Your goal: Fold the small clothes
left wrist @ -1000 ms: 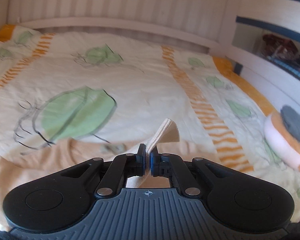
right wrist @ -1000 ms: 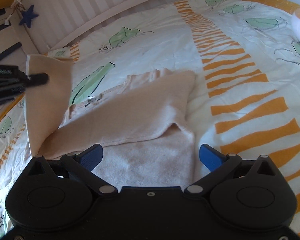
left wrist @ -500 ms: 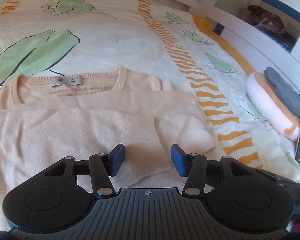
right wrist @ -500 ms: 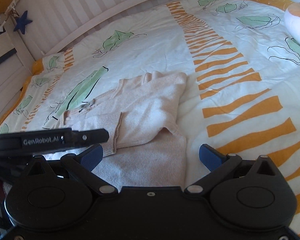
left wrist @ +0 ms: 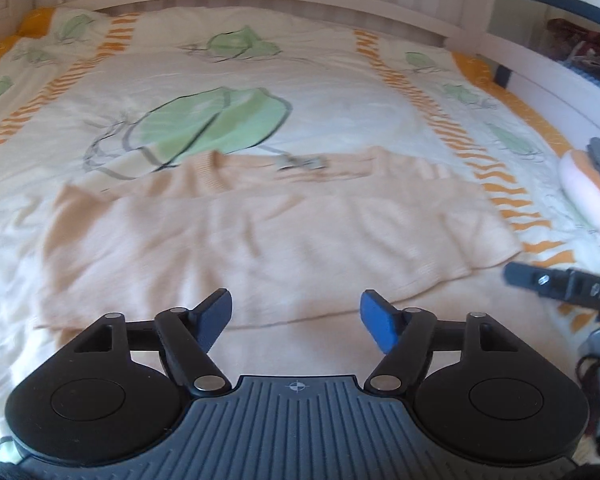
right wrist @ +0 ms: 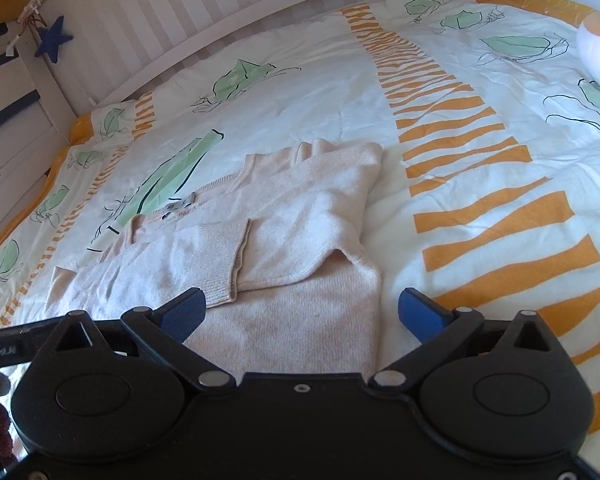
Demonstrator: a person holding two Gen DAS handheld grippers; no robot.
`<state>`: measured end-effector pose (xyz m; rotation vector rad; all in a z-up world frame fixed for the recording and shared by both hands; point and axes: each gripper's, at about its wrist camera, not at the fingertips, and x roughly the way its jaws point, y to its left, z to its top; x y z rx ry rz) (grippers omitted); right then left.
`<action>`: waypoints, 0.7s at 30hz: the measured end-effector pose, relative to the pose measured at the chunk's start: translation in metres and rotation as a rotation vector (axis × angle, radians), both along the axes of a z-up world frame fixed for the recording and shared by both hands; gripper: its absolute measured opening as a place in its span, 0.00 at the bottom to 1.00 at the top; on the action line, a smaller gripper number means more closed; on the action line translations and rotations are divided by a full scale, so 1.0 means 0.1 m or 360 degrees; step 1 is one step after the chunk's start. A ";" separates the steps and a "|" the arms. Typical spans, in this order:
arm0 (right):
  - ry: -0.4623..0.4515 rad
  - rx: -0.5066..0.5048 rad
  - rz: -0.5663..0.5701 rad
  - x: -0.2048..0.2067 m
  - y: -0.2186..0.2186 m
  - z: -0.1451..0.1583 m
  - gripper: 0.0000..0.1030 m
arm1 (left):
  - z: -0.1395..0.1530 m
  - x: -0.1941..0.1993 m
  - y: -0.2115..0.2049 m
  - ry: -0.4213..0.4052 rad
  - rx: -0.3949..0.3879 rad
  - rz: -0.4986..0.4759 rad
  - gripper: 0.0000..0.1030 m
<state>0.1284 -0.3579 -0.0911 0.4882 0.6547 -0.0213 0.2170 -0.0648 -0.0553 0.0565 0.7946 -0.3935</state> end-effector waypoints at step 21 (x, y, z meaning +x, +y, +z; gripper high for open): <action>-0.0205 -0.0179 0.0173 -0.06 0.40 0.28 0.98 | -0.41 -0.10 0.73 -0.0041 0.0045 0.0232 0.87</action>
